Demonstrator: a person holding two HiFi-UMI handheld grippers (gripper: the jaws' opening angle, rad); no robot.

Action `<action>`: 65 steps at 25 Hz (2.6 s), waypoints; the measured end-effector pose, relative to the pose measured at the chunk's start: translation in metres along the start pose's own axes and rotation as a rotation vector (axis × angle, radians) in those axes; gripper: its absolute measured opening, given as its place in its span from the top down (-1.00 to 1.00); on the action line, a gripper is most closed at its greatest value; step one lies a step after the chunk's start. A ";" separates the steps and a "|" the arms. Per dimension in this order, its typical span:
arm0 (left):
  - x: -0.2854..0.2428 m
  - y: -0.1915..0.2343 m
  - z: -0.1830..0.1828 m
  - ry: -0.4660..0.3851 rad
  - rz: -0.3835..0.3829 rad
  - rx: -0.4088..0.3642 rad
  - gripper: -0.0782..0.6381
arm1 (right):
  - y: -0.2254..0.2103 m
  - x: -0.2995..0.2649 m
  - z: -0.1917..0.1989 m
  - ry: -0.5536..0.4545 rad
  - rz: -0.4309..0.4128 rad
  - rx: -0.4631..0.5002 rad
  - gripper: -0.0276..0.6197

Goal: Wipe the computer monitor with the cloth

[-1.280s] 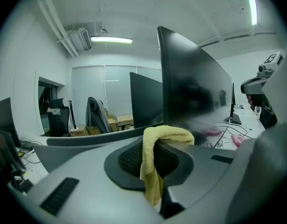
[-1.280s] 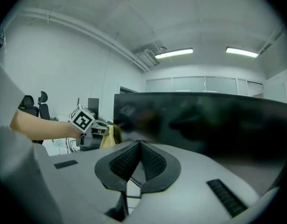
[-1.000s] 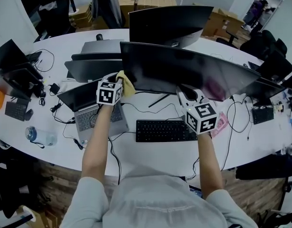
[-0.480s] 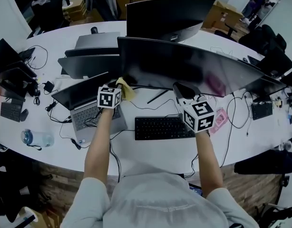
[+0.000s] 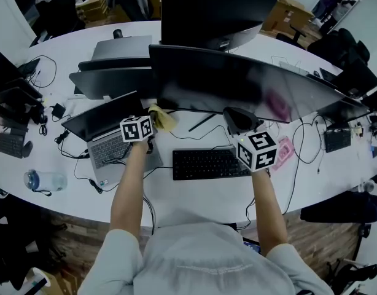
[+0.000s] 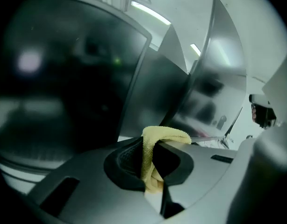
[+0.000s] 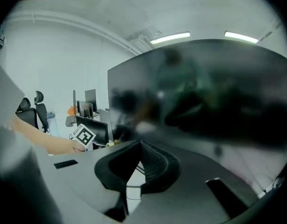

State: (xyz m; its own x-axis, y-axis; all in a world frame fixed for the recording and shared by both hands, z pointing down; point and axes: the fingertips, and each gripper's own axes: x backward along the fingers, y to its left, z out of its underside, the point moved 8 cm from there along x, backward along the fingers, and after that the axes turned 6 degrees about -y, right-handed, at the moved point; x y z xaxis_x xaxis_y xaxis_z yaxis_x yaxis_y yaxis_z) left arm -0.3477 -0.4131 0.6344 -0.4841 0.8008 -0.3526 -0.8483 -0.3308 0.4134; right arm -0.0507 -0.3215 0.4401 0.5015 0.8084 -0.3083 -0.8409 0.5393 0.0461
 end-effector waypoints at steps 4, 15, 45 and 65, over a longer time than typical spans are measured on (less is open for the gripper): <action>-0.002 0.008 0.014 -0.050 0.048 0.244 0.66 | -0.004 0.005 0.008 0.019 0.017 -0.024 0.83; -0.009 0.002 0.041 -0.176 0.122 0.742 0.66 | -0.005 0.028 0.019 0.020 0.081 -0.059 0.83; -0.079 -0.146 0.086 -0.124 0.146 0.852 0.67 | -0.105 0.153 0.065 0.034 0.252 -0.119 0.83; -0.142 -0.297 0.118 -0.058 0.099 0.770 0.67 | -0.227 0.228 0.107 0.006 0.223 -0.189 0.83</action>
State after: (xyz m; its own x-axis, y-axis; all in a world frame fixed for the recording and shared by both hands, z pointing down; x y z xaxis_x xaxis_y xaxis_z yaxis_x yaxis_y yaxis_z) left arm -0.0021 -0.3694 0.6605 -0.5198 0.8176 -0.2479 -0.4036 0.0207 0.9147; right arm 0.2759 -0.2341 0.4608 0.2993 0.9003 -0.3161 -0.9535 0.2943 -0.0648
